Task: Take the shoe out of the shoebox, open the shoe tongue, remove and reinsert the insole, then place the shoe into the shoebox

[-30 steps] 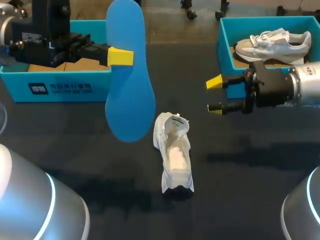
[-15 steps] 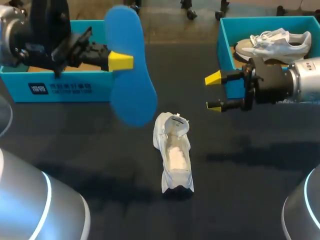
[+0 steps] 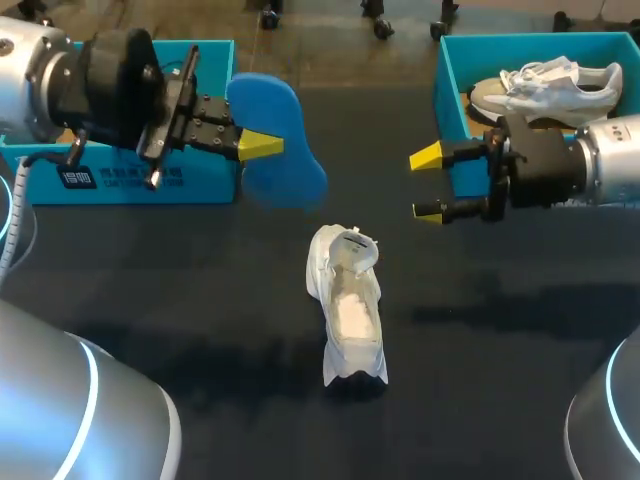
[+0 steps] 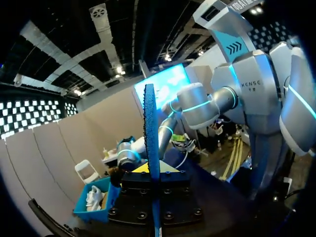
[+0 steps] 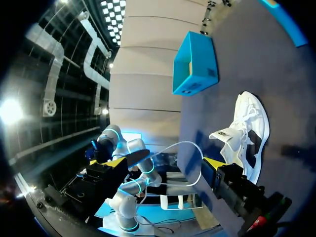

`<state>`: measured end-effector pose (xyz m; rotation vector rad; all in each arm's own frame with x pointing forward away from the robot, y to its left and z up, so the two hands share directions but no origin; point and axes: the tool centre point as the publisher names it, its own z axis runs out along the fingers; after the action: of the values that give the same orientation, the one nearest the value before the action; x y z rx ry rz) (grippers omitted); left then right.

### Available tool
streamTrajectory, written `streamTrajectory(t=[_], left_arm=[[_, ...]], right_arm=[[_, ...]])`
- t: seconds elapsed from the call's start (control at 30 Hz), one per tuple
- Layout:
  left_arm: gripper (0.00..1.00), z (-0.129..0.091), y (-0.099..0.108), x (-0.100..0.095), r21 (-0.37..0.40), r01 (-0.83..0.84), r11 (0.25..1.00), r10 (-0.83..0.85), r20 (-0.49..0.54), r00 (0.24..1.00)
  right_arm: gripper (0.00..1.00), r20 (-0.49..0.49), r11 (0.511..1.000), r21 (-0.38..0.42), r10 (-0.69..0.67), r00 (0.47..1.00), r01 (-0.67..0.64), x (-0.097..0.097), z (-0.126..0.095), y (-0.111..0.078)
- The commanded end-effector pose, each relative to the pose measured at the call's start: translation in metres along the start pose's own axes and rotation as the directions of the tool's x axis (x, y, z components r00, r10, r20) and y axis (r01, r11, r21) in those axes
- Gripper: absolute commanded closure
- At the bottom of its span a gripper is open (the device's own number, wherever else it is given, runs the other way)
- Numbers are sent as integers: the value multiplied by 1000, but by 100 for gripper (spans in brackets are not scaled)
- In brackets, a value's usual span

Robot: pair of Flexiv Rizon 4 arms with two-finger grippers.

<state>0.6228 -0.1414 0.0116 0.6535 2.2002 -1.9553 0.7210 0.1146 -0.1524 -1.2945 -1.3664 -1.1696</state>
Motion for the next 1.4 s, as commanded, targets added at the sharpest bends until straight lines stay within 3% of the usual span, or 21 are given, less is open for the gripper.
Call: streamTrajectory(t=[0.03, 0.1, 0.47, 0.5, 0.6, 0.63, 0.7, 0.73, 0.8, 1.07, 1.1, 1.13, 1.2, 1.23, 1.37, 1.4], left_arm=[[100, 16, 16, -2, -308, -751, 584, 793, 15, 610], [100, 20, 30, -5, -288, -791, 540, 837, 91, 539], [100, 20, 30, -5, -288, -791, 540, 837, 91, 539], [100, 23, 30, -4, -301, -835, 461, 885, 87, 458], [100, 26, 44, -10, -344, -862, 372, 925, 60, 375], [100, 26, 48, -13, -350, -857, 379, 924, 83, 374], [100, 28, 56, -15, -388, -881, 271, 962, 72, 264], [100, 29, 58, -16, -381, -885, 268, 963, 105, 246], [100, 30, 69, -20, -395, -904, 161, 987, 59, 150], [100, 30, 69, -20, -395, -904, 161, 987, 59, 150], [100, 33, 69, -19, -391, -915, 96, 995, 36, 89], [100, 34, 72, -22, -403, -911, 90, 996, 50, 77], [100, 34, 79, -24, -386, -922, 39, 986, 162, -27], [100, 38, 87, -24, -384, -923, -5, 991, 119, -55], [100, 42, 106, -27, -377, -924, 67, 975, 221, -20], [100, 40, 108, -29, -378, -923, 66, 984, 180, -4]], right_arm=[[0, 1, 1000, 0, 1, 1000, -1, 0, 2, 1], [0, 1, 1000, 0, 1, 1000, -1, 0, 2, 1], [0, 1, 1000, 0, 1, 1000, -1, 0, 2, 1], [0, 1, 1000, 0, 1, 1000, -1, 0, 2, 1], [0, 1, 1000, 0, 1, 1000, -1, 0, 2, 1], [0, 1, 1000, 0, 1, 1000, -1, 0, 2, 1], [0, 1, 1000, 0, 1, 1000, -1, 0, 2, 1], [0, 1, 1000, 0, 1, 1000, -1, 0, 2, 1], [0, 1, 1000, 0, 1, 1000, -1, 0, 2, 1], [0, 1, 1000, 0, 1, 1000, -1, 0, 2, 1], [0, 1, 1000, 0, 1, 1000, -1, 0, 2, 1], [0, 1, 1000, 0, 1, 1000, -1, 0, 2, 1], [0, 1, 1000, 0, 1, 1000, -1, 0, 2, 1], [0, 1, 1000, 0, 1, 1000, -1, 0, 2, 1], [0, 1, 1000, 0, 1, 1000, -1, 0, 2, 1], [0, 1, 1000, 0, 1, 1000, -1, 0, 2, 1]])
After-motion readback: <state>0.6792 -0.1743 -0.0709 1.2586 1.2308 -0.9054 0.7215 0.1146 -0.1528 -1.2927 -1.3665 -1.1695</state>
